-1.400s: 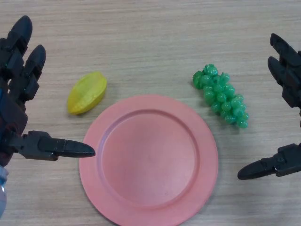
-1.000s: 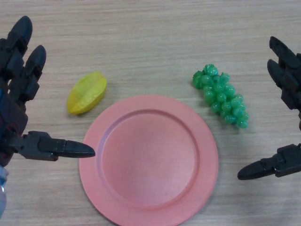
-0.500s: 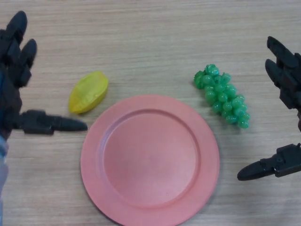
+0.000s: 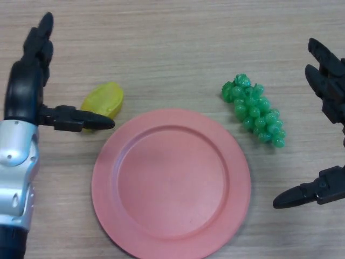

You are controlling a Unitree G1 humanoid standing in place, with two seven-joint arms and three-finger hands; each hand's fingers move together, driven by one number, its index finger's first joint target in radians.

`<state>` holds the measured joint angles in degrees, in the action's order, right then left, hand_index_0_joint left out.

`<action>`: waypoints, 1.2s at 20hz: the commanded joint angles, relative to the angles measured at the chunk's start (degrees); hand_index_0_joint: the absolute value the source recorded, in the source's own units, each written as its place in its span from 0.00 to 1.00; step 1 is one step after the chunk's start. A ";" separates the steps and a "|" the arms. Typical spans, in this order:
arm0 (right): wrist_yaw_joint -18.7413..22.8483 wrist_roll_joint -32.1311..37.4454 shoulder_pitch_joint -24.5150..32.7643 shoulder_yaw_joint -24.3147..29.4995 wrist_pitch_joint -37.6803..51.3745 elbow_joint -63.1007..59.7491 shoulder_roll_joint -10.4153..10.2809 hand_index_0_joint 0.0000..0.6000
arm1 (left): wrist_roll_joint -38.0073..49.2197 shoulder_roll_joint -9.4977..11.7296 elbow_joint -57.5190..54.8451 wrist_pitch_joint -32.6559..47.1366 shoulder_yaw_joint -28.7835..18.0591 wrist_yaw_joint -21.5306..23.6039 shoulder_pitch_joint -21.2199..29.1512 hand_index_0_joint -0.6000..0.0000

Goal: Pick up the yellow starfruit and place it on the plate

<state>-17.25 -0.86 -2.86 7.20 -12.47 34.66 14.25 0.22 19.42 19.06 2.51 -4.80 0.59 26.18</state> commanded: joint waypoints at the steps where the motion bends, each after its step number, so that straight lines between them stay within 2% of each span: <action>1: 0.65 2.54 0.35 3.96 5.57 4.75 0.86 0.00 | -6.73 2.64 2.83 12.83 -0.93 4.14 5.48 1.00; 4: 0.63 3.17 0.04 4.20 4.32 6.05 0.56 0.00 | -3.79 0.83 8.89 13.80 -1.39 3.48 8.26 1.00; 7: 0.50 3.39 0.06 4.59 3.44 7.11 0.72 0.00 | -3.84 -0.31 13.71 16.18 -0.14 6.54 9.71 1.00; 8: 0.47 3.42 0.03 4.69 3.47 7.15 0.72 0.00 | -3.97 -0.45 13.96 16.04 -0.03 6.68 9.69 0.75; 9: 0.44 3.43 -0.03 4.78 3.57 7.19 0.71 0.00 | -4.10 -0.60 14.17 15.90 0.07 6.86 9.66 0.58; 10: 0.35 3.68 -0.18 5.11 3.62 7.39 0.65 0.00 | -5.09 -0.89 14.76 15.73 0.52 7.57 9.49 0.33; 11: 0.29 3.96 -0.32 5.41 3.60 7.57 0.57 0.00 | -6.28 -1.08 15.35 15.75 0.99 8.27 9.35 0.17; 12: 0.32 4.51 -0.37 5.93 3.30 8.27 0.51 0.00 | -11.53 -1.13 18.18 17.22 2.39 10.57 9.54 0.00; 15: 0.55 3.77 -0.87 5.46 3.69 8.95 0.32 0.00 | -13.06 -2.08 19.33 17.10 2.38 9.99 9.31 0.00; 18: 0.28 3.84 -1.30 5.37 2.93 9.50 0.14 0.00 | -11.30 -2.75 15.96 12.03 2.20 6.65 6.91 0.00; 21: -0.03 3.93 -1.35 5.36 2.08 10.50 0.18 0.00 | -12.39 -1.90 11.93 11.56 2.11 6.17 5.80 0.00; 23: -0.24 4.01 -1.59 5.21 1.08 11.11 0.03 0.00 | -16.07 -0.38 9.01 14.28 1.43 10.35 5.96 0.00; 24: -0.17 4.40 -1.51 5.33 0.67 11.58 -0.12 0.00 | -14.19 -0.57 4.20 13.64 0.54 9.23 4.68 0.00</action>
<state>-18.00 -0.01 -5.15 9.94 -16.96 42.59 13.49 -14.74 16.35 26.50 8.50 -1.34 6.60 28.06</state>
